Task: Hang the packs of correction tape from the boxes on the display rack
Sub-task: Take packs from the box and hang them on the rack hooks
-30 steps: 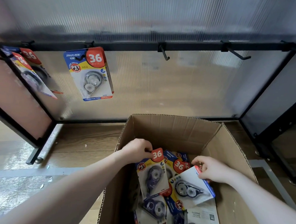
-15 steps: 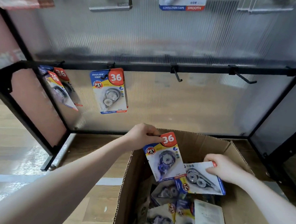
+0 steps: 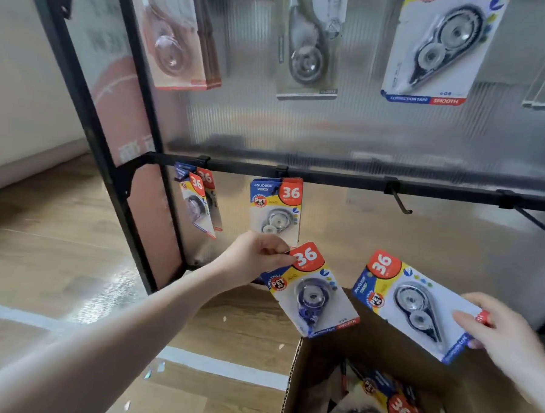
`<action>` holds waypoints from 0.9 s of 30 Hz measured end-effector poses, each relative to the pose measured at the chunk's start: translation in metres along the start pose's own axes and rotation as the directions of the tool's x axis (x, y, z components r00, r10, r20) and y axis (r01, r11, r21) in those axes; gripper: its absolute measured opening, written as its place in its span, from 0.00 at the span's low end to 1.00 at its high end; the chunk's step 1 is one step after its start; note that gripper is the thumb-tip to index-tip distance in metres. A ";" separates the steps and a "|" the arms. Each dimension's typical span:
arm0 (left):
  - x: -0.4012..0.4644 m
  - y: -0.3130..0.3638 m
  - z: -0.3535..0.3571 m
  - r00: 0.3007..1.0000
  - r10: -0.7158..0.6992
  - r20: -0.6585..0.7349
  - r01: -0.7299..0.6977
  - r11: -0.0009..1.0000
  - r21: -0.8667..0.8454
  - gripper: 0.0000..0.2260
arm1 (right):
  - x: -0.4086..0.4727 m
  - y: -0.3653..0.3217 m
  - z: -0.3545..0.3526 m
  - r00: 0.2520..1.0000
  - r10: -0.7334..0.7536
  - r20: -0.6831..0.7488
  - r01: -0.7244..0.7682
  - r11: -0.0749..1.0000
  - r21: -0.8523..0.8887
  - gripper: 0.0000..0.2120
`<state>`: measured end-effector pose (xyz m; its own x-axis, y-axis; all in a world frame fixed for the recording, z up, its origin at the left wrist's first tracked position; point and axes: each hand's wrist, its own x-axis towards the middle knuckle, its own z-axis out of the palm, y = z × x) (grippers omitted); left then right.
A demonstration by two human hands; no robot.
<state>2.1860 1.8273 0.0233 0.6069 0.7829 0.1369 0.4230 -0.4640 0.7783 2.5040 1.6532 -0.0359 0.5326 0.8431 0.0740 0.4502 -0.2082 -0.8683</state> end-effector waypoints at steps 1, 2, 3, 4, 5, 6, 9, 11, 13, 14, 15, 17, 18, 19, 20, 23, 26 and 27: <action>-0.002 -0.005 -0.008 1.000 -0.007 -0.019 0.007 1.000 -0.011 0.03 | 0.003 -0.004 0.007 1.000 -0.006 -0.004 0.006 1.000 0.030 0.10; -0.003 -0.008 -0.017 0.999 -0.010 -0.031 0.009 1.000 -0.024 0.03 | 0.005 -0.010 0.015 1.000 -0.006 -0.011 0.007 0.998 0.058 0.09; -0.005 -0.011 -0.024 0.999 -0.011 -0.043 0.009 0.999 -0.033 0.03 | 0.008 -0.015 0.022 1.000 -0.004 -0.013 0.005 0.995 0.099 0.08; -0.007 -0.013 -0.032 0.998 -0.004 -0.057 0.002 1.000 -0.031 0.03 | 0.011 -0.020 0.030 1.000 0.002 -0.014 0.000 0.990 0.140 0.07; -0.008 -0.014 -0.040 0.997 0.014 -0.077 -0.015 1.000 -0.010 0.03 | 0.013 -0.025 0.038 1.000 0.008 -0.007 -0.007 0.984 0.180 0.05; -0.010 -0.016 -0.049 0.994 0.040 -0.097 -0.038 0.999 0.023 0.02 | 0.014 -0.032 0.045 1.000 0.019 0.001 -0.019 0.977 0.212 0.04; -0.012 -0.023 -0.074 0.987 0.083 -0.140 -0.071 0.993 0.092 0.03 | 0.017 -0.046 0.067 0.999 0.046 0.024 -0.052 0.945 0.322 0.06; -0.014 -0.030 -0.092 0.984 0.075 -0.162 -0.058 0.992 0.112 0.02 | 0.016 -0.056 0.079 0.996 0.053 0.072 -0.077 0.917 0.392 0.05; -0.014 -0.037 -0.112 0.980 0.073 -0.187 -0.049 0.991 0.126 0.01 | 0.015 -0.066 0.092 0.989 0.041 0.144 -0.102 0.887 0.450 0.09; -0.013 -0.039 -0.121 0.977 0.082 -0.199 -0.053 0.988 0.148 0.02 | 0.015 -0.068 0.098 0.985 0.034 0.169 -0.113 0.867 0.485 0.16; -0.012 -0.041 -0.130 0.971 0.094 -0.218 -0.055 0.982 0.179 0.03 | 0.016 -0.069 0.104 0.982 0.031 0.186 -0.126 0.843 0.522 0.21; -0.008 -0.043 -0.147 0.953 0.110 -0.282 -0.047 0.974 0.222 0.04 | 0.016 -0.075 0.116 0.974 0.025 0.227 -0.161 0.780 0.604 0.16; -0.006 -0.045 -0.155 0.942 0.113 -0.317 -0.040 0.973 0.227 0.05 | 0.015 -0.078 0.123 0.968 0.017 0.251 -0.176 0.758 0.628 0.16; -0.004 -0.047 -0.161 0.930 0.115 -0.350 -0.036 0.974 0.226 0.04 | 0.015 -0.080 0.129 0.964 0.010 0.265 -0.184 0.744 0.642 0.23; -0.001 -0.049 -0.167 0.919 0.115 -0.378 -0.030 0.974 0.224 0.04 | 0.015 -0.084 0.134 0.964 0.006 0.265 -0.184 0.736 0.652 0.34; 0.009 -0.055 -0.180 0.892 0.083 -0.444 0.016 0.976 0.215 0.04 | 0.016 -0.091 0.149 0.965 -0.012 0.261 -0.182 0.687 0.704 0.47; 0.018 -0.059 -0.183 0.873 0.083 -0.481 0.021 0.978 0.207 0.04 | 0.019 -0.101 0.164 0.959 -0.030 0.283 -0.199 0.643 0.739 0.46; 0.021 -0.060 -0.182 0.870 0.085 -0.486 0.017 0.979 0.203 0.05 | 0.021 -0.102 0.168 0.957 -0.033 0.287 -0.203 0.630 0.749 0.46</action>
<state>2.0510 1.9473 0.0913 0.2368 0.8427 0.4835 0.5611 -0.5249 0.6400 2.3488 1.7750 -0.0283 0.2890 0.9564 -0.0413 -0.3615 0.0690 -0.9298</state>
